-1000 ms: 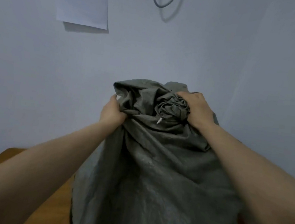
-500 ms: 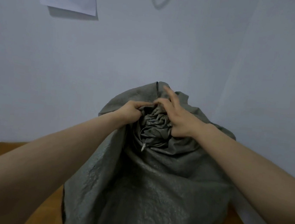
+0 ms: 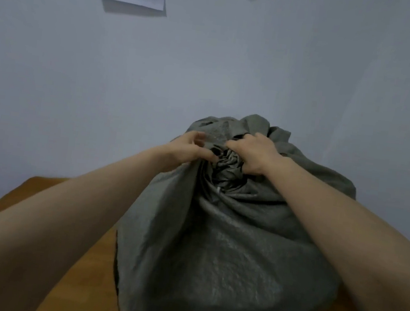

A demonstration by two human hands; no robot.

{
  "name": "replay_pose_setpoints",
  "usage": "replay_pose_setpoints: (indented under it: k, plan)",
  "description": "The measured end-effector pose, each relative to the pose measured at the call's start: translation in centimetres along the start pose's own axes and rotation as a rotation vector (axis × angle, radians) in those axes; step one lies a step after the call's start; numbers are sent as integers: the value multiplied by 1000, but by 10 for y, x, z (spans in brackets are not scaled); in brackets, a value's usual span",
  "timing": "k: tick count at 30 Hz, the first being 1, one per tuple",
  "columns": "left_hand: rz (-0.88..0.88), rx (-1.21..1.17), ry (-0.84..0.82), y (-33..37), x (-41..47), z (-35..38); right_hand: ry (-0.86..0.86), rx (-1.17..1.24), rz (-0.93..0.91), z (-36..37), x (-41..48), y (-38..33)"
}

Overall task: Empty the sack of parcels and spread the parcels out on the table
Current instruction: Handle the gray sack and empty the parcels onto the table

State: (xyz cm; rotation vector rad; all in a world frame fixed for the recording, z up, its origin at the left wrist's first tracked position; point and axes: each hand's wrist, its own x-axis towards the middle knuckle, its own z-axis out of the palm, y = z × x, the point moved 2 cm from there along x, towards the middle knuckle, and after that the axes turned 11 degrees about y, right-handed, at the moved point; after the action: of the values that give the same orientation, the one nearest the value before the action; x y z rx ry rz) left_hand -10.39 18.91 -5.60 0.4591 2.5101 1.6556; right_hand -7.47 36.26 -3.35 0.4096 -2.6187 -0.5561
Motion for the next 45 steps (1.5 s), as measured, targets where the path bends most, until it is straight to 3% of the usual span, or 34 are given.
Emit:
replay_pose_setpoints:
  k: [5,8,10,13,16,21,27,35,45]
  plan:
    - [-180,777,-229,-51,-18,-20,165,-63,198,-1,0,14]
    - [-249,809,-230,-95,-17,-12,302,-124,189,2,2,15]
    - [-187,821,-178,-109,-10,-11,370,-151,140,6,2,16]
    - [-73,933,-55,-111,4,-19,320,-191,64,5,2,18]
    - [-148,986,69,-113,14,-30,172,-138,107,6,5,20]
    - [-184,806,249,-102,33,-41,182,33,296,7,11,23]
    - [-166,297,526,-64,54,-64,332,109,397,-11,24,32]
    - [-173,20,595,-59,66,-73,387,127,439,-27,35,30]
    - [-78,-37,655,-30,69,-86,449,63,481,-56,46,38]
